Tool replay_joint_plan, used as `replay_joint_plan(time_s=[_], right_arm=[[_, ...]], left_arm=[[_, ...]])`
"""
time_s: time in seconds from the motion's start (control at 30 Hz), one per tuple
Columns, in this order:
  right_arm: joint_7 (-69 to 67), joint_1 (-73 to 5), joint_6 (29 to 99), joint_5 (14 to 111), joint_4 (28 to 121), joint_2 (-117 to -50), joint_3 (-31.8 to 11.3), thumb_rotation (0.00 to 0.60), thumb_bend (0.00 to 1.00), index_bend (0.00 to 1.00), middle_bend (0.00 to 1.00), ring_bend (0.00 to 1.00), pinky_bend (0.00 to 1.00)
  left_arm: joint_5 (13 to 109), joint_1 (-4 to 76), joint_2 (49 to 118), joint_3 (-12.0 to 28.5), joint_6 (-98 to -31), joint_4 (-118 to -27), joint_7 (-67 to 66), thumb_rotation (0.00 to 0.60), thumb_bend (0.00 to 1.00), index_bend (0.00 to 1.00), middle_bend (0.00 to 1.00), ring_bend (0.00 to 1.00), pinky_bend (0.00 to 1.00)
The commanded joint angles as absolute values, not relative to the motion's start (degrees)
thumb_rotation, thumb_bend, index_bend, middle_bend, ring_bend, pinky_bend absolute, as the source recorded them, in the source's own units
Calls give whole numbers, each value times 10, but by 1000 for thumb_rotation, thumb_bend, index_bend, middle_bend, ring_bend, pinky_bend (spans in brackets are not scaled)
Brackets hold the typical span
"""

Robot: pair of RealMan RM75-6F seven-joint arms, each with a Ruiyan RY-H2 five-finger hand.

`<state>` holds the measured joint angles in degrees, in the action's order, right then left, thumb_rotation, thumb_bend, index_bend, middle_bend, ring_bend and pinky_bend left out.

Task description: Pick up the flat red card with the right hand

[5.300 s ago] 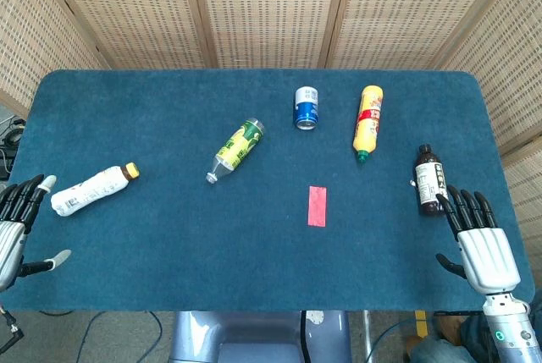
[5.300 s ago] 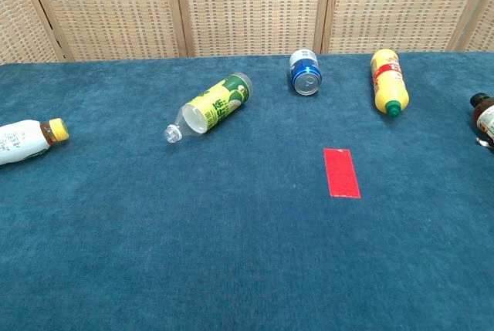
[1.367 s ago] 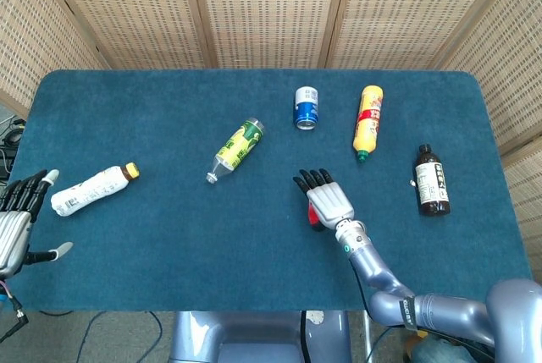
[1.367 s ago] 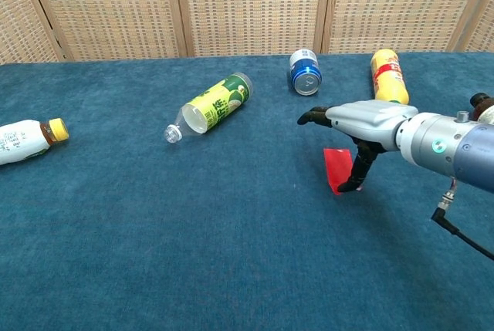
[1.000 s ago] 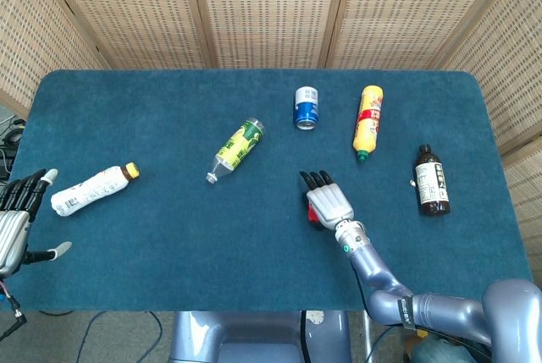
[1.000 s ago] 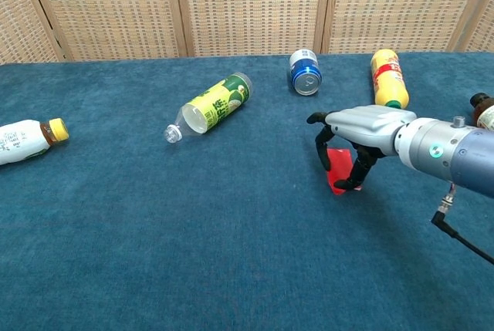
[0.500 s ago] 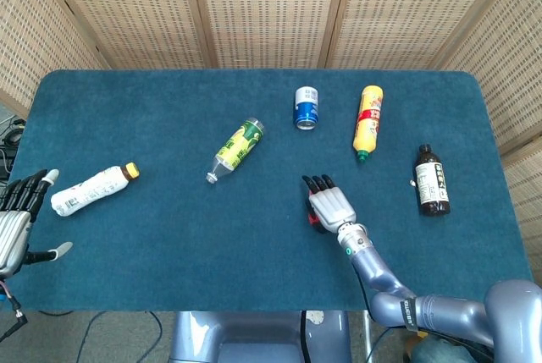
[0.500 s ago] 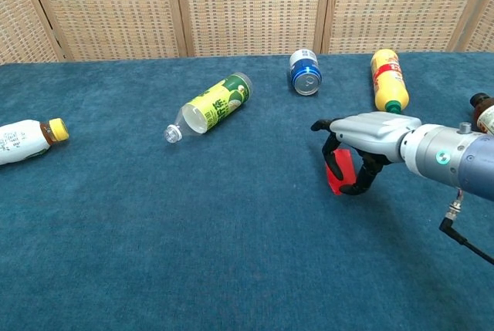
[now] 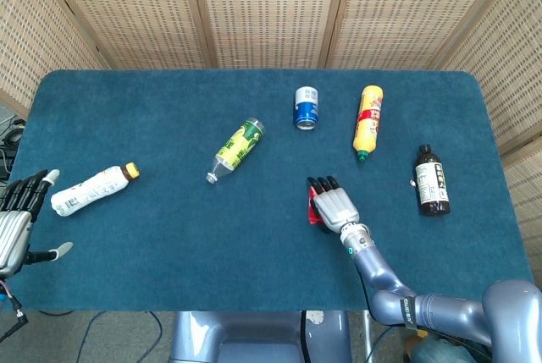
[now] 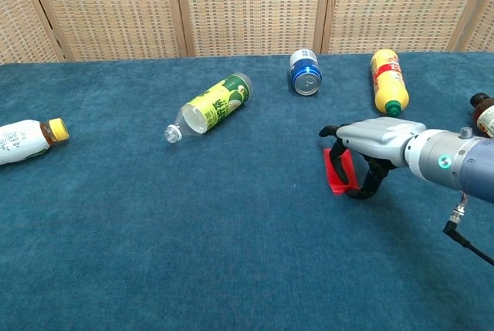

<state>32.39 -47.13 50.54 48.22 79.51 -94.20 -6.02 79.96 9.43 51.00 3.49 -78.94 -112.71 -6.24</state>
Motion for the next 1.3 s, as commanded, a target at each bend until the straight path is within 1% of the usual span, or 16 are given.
replay_joint_plan(time_s=[0.03, 0.13, 0.33, 0.4, 0.5, 0.6, 0.8, 1.0, 1.1, 1.3], right_arm=[[327, -472, 504, 480, 793, -943, -59, 600, 459, 600, 0, 0, 0], [332, -473, 502, 474, 791, -943, -57, 600, 468, 604, 0, 0, 0], [341, -476, 498, 468, 782, -944, -53, 600, 550, 635, 0, 0, 0], [339, -475, 498, 470, 779, -944, -52, 600, 608, 677, 0, 0, 0], [335, -475, 497, 473, 777, -945, -53, 600, 665, 745, 0, 0, 0], [332, -474, 500, 480, 772, -946, -54, 600, 681, 786, 0, 0, 0], [325, -473, 500, 486, 768, -946, -57, 600, 711, 800, 0, 0, 0], [321, -477, 508, 498, 755, -944, -68, 600, 708, 815, 6, 0, 0], [309, -484, 525, 509, 724, -945, -92, 600, 703, 815, 7, 0, 0], [275, -494, 540, 533, 650, -948, -128, 600, 705, 819, 10, 0, 0]], left_arm=[[799, 94, 510, 35, -790, -1127, -62, 600, 0, 0, 0, 0, 0], [799, 94, 510, 35, -789, -1127, -62, 600, 0, 0, 0, 0, 0], [799, 95, 510, 35, -789, -1127, -61, 600, 0, 0, 0, 0, 0], [799, 95, 510, 35, -789, -1127, -60, 600, 0, 0, 0, 0, 0], [799, 95, 509, 35, -788, -1127, -61, 600, 0, 0, 0, 0, 0], [799, 95, 509, 35, -787, -1127, -61, 600, 0, 0, 0, 0, 0], [799, 95, 509, 35, -787, -1127, -60, 600, 0, 0, 0, 0, 0], [799, 95, 508, 35, -787, -1127, -59, 600, 0, 0, 0, 0, 0], [798, 96, 508, 35, -787, -1127, -57, 600, 0, 0, 0, 0, 0], [800, 96, 506, 34, -785, -1126, -53, 600, 0, 0, 0, 0, 0]])
